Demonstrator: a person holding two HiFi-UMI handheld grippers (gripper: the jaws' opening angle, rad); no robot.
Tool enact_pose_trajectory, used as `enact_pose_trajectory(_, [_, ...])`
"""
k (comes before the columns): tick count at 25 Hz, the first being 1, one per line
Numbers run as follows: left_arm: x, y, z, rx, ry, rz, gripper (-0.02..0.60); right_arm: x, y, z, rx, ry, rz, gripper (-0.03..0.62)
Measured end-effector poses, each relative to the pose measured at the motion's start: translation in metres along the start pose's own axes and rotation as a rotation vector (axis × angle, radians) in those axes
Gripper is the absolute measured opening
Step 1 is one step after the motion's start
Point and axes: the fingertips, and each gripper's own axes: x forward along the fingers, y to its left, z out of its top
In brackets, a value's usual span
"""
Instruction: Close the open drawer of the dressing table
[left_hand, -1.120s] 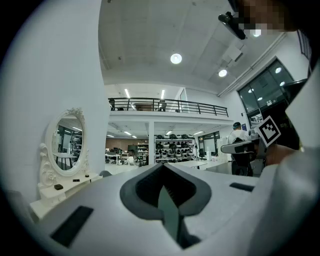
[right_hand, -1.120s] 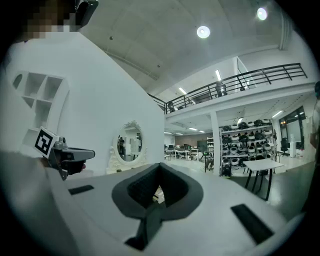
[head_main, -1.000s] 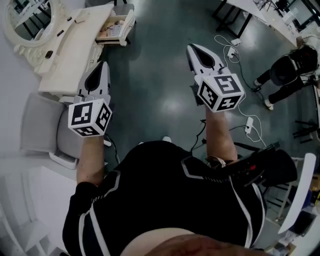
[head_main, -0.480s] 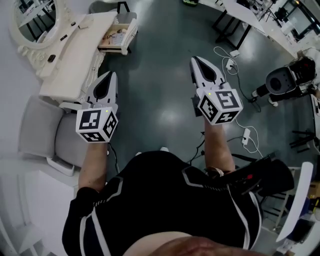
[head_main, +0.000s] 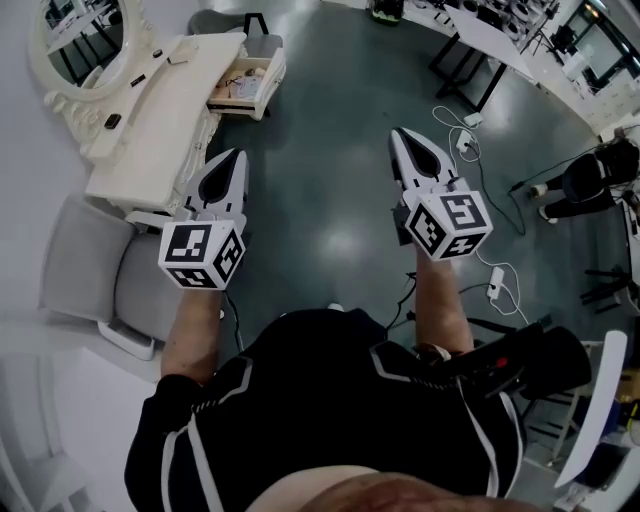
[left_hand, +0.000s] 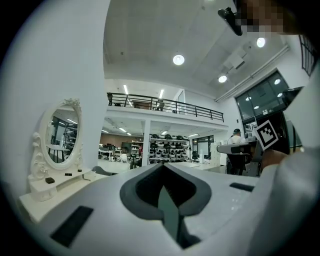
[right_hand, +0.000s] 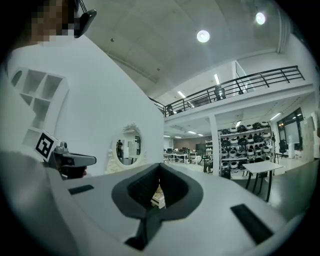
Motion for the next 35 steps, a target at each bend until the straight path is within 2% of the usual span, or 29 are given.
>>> enact_pose_trajectory(3, [0.000,0.007,-0.002,-0.014,-0.008,-0.008,0.003,-0.001,0.004,0.000,-0.002,-0.024,-0.019,0.005])
enact_pose_trajectory(7, [0.005,0.019,-0.006,-0.009,-0.002,-0.007,0.003,0.013,0.013,-0.007,0.003,-0.001,0.005,0.005])
enact_pose_trajectory(11, [0.021,0.027,-0.008,0.010,0.009,-0.002,0.003,0.035,0.005,-0.008,-0.014,0.002,0.022,0.005])
enact_pose_trajectory(16, [0.061,0.043,-0.009,0.037,0.017,0.031,0.003,0.078,-0.022,-0.012,-0.011,-0.008,0.054,0.005])
enact_pose_trajectory(24, [0.144,0.052,-0.002,0.045,0.018,0.089,0.003,0.139,-0.091,-0.007,-0.007,-0.021,0.096,0.005])
enact_pose_trajectory(35, [0.245,0.040,-0.008,0.051,0.044,0.124,0.003,0.196,-0.170,-0.011,-0.009,-0.019,0.172,0.005])
